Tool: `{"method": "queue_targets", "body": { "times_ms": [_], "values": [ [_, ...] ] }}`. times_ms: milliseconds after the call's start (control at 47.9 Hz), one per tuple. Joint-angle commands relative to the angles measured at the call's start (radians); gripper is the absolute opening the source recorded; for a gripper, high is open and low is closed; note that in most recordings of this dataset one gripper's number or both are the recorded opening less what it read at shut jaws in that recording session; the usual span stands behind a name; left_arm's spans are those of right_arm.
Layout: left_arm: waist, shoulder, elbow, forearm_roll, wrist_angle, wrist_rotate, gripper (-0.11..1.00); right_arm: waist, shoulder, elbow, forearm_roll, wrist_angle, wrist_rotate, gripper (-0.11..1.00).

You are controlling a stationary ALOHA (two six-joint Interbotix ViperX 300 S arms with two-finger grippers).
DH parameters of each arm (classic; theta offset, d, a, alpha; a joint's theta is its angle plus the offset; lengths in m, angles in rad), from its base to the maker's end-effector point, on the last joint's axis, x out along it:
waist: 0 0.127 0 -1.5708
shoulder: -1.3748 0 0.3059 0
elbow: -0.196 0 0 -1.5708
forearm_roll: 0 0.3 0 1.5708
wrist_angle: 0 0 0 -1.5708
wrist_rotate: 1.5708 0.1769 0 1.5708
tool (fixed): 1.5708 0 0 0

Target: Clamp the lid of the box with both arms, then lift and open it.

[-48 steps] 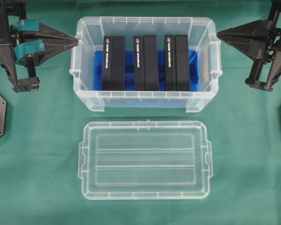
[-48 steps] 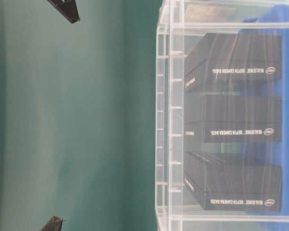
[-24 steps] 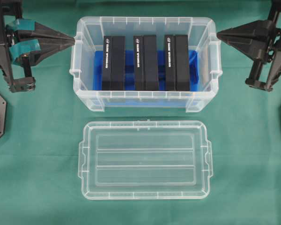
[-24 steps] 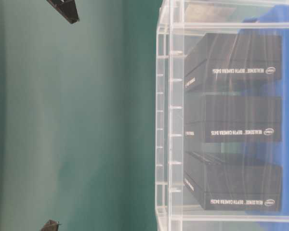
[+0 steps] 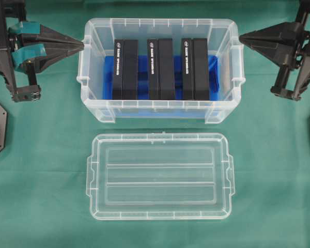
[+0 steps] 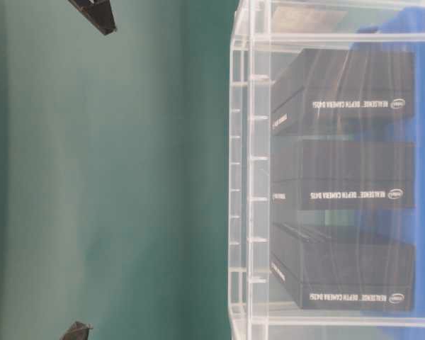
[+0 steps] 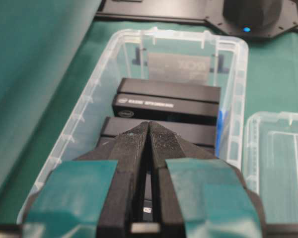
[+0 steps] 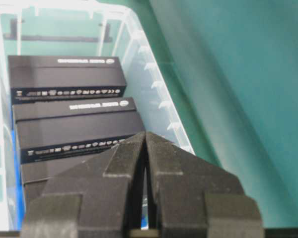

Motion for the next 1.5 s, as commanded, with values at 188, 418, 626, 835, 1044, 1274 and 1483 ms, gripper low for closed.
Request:
{"method": "queue_targets", "body": {
  "times_ms": [188, 418, 626, 835, 1044, 1274, 1483],
  "values": [
    [0.003, 0.0, -0.011, -0.002, -0.011, -0.002, 0.01, -0.003, -0.002, -0.014, -0.003, -0.011, 0.0, 0.0],
    [0.002, 0.0, -0.008, -0.002, -0.017, -0.002, 0.01, -0.003, -0.002, -0.014, -0.003, -0.017, 0.0, 0.0],
    [0.002, -0.002, -0.002, 0.0, -0.021, 0.002, 0.01, -0.003, -0.002, -0.014, -0.003, -0.017, 0.0, 0.0],
    [-0.002, -0.006, 0.0, -0.002, -0.021, 0.002, 0.01, -0.003, -0.003, -0.014, -0.003, -0.017, 0.0, 0.0],
    [-0.005, -0.006, 0.0, 0.0, -0.021, 0.003, 0.01, -0.003, -0.002, -0.012, -0.003, -0.018, 0.002, 0.0],
    [-0.009, -0.008, 0.0, -0.002, -0.023, 0.005, 0.01, -0.003, -0.002, -0.011, 0.002, -0.017, 0.005, 0.0],
    [-0.015, -0.008, 0.002, -0.002, -0.026, 0.005, 0.01, -0.005, -0.003, 0.0, 0.005, -0.017, 0.012, 0.0]
  ]
}}
